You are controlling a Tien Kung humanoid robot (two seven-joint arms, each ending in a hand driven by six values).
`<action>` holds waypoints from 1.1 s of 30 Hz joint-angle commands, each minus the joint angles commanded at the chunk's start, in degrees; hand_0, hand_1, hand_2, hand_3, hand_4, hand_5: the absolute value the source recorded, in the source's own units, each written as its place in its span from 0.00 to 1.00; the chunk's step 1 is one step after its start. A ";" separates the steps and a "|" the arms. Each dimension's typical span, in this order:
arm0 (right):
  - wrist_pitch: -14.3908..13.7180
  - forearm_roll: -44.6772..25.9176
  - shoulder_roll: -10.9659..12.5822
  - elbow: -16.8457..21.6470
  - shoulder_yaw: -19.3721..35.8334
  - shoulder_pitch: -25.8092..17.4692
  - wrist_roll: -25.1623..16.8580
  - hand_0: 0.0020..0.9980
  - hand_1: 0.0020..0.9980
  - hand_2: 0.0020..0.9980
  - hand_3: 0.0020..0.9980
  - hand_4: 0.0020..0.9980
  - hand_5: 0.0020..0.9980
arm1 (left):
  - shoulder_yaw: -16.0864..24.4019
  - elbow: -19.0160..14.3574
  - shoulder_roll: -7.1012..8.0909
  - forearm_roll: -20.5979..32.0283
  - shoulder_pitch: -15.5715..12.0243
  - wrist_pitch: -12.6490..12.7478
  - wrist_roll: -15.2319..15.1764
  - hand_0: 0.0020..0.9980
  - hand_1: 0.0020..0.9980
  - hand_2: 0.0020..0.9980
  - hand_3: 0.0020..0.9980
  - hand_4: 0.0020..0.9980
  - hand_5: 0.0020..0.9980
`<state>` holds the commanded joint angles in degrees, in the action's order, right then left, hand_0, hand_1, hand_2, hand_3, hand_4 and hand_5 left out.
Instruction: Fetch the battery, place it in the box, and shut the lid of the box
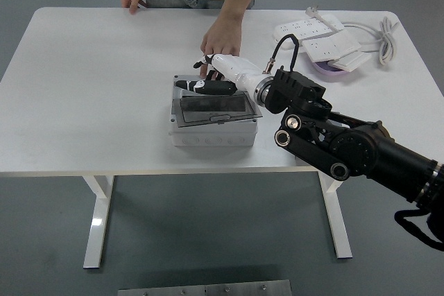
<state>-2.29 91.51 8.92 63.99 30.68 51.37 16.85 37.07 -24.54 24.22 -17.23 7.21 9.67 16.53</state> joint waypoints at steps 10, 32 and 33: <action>-0.35 0.70 -0.10 -0.64 0.07 -0.32 -0.04 0.22 0.49 0.57 0.82 1.00 1.00 | 0.19 0.00 -0.11 -0.25 0.00 0.02 0.14 0.64 0.71 0.57 0.56 0.66 0.04; 18.90 3.12 5.58 13.50 25.57 -10.51 15.84 0.30 0.53 0.59 0.78 1.00 1.00 | -0.31 -0.11 -0.82 1.07 -1.05 0.19 -0.01 0.64 0.71 0.57 0.56 0.66 0.04; 20.08 1.94 5.73 13.86 27.54 -11.58 16.33 0.50 0.60 0.63 0.76 1.00 1.00 | -0.40 -0.11 -0.89 1.23 -1.09 0.19 -0.07 0.64 0.71 0.57 0.56 0.66 0.04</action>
<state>17.79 93.45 14.66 77.85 58.22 39.79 33.18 36.67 -24.65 23.33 -16.01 6.12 9.86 16.46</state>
